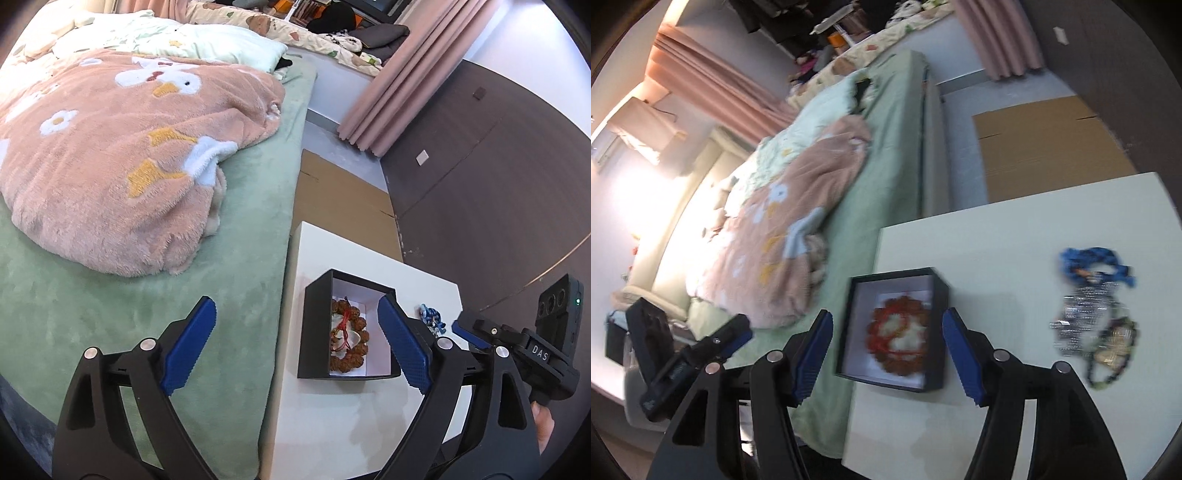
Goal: Organize jewelry
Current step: 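Move the left tool to the silver chain and grasp it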
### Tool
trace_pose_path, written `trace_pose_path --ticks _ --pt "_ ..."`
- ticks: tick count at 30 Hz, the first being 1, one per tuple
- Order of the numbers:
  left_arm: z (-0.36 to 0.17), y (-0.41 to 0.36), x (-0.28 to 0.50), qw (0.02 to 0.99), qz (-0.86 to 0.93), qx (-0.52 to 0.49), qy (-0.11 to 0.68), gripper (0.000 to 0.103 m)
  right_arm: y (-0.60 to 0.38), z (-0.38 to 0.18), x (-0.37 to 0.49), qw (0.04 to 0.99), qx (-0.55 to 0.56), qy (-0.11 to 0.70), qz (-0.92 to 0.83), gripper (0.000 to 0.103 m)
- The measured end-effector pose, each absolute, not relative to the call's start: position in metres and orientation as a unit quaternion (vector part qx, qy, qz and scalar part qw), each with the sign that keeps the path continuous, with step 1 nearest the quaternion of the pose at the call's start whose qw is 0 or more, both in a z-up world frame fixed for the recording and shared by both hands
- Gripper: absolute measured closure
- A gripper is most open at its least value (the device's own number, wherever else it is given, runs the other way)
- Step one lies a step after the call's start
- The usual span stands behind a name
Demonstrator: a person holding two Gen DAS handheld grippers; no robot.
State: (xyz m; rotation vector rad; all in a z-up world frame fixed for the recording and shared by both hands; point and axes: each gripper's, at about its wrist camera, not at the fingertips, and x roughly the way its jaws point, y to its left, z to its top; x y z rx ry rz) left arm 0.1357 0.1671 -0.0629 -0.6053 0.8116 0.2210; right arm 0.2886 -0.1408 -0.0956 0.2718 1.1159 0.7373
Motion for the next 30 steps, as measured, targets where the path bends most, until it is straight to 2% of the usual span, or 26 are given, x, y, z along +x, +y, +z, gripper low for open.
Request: trace_pose_path --ticks 6,13,18,20,30 --pt "-0.063 0.152 0.142 0.87 0.095 -0.278 0.396 0.014 -0.183 -0.097 0.292 0.788 0.136 0.511 0.317 0.041" --pt "-0.06 0.124 0.155 0.873 0.077 -0.26 0.406 0.014 -0.243 -0.099 0.296 0.806 0.157 0.499 0.279 0.033" --pt "-0.059 0.093 0.171 0.873 0.056 -0.238 0.421 0.014 -0.274 -0.108 0.303 0.814 0.175 0.491 0.255 0.022" --pt "-0.059 0.078 0.179 0.872 0.047 -0.221 0.433 0.014 -0.289 -0.114 0.302 0.82 0.189 0.481 0.243 0.014" --pt "-0.062 0.011 0.221 0.875 -0.008 -0.167 0.454 0.014 -0.329 -0.15 0.31 0.808 0.227 0.508 0.194 0.014"
